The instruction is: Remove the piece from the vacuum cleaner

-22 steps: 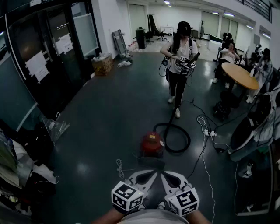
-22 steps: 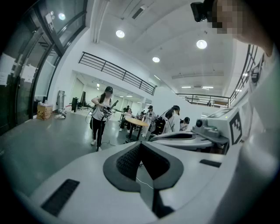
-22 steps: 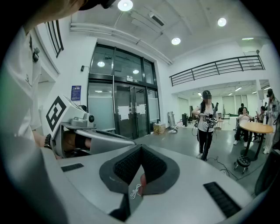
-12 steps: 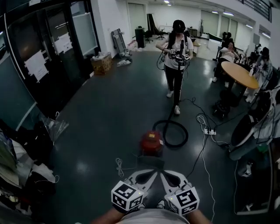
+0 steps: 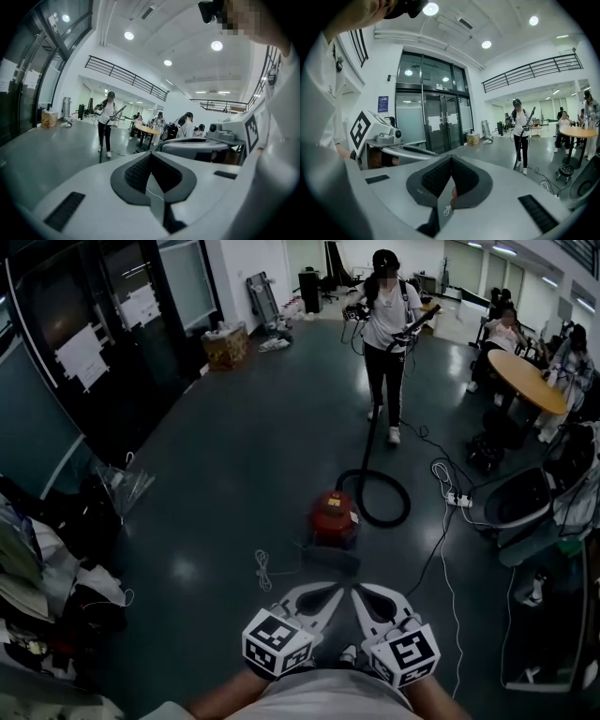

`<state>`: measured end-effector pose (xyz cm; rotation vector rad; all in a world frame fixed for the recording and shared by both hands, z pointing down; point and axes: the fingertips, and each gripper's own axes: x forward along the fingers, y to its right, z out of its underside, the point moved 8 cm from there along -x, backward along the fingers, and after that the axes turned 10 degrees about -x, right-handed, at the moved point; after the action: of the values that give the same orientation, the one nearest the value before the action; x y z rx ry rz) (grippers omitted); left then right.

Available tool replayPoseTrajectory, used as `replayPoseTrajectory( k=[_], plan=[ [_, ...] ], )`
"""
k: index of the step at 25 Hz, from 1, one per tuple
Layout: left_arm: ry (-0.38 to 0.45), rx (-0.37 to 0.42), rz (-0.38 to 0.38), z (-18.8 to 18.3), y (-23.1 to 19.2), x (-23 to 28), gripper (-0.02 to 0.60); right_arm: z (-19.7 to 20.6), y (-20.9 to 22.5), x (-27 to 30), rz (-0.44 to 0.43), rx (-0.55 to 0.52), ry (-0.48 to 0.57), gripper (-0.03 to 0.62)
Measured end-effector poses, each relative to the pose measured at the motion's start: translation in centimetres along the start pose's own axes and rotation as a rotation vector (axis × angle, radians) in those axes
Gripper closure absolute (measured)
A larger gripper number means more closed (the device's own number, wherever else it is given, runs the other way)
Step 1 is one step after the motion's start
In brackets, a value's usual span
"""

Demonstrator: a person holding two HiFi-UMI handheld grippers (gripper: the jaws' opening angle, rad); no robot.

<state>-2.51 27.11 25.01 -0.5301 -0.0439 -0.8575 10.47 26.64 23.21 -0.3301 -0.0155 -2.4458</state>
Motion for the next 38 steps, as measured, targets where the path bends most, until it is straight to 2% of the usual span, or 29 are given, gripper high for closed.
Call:
replayPoseTrajectory(
  k=[6,15,21,28,38],
  plan=[
    [0.003,0.001,-0.03,-0.2,0.0,0.8,0.575,-0.1,1.6,0.0,-0.02,-0.003,0.017,0.58],
    [0.007,-0.015,-0.088,0.8,0.4,3.1,0.575,2.0,4.3,-0.4,-0.068,0.019,0.01,0.58],
    [-0.003,-0.03,-0.108,1.1,-0.9,4.3,0.575,2.8,6.1,1.1,-0.085,0.028,-0.009,0.58],
    [-0.023,-0.021,-0.091,-0.3,-6.2,6.3,0.575,3.6,8.1,6.3,-0.069,0.042,-0.046,0.58],
    [-0.085,0.08,0.015,-5.5,-19.5,11.3,0.575,3.0,12.1,19.2,0.03,0.077,-0.078,0.58]
  ],
)
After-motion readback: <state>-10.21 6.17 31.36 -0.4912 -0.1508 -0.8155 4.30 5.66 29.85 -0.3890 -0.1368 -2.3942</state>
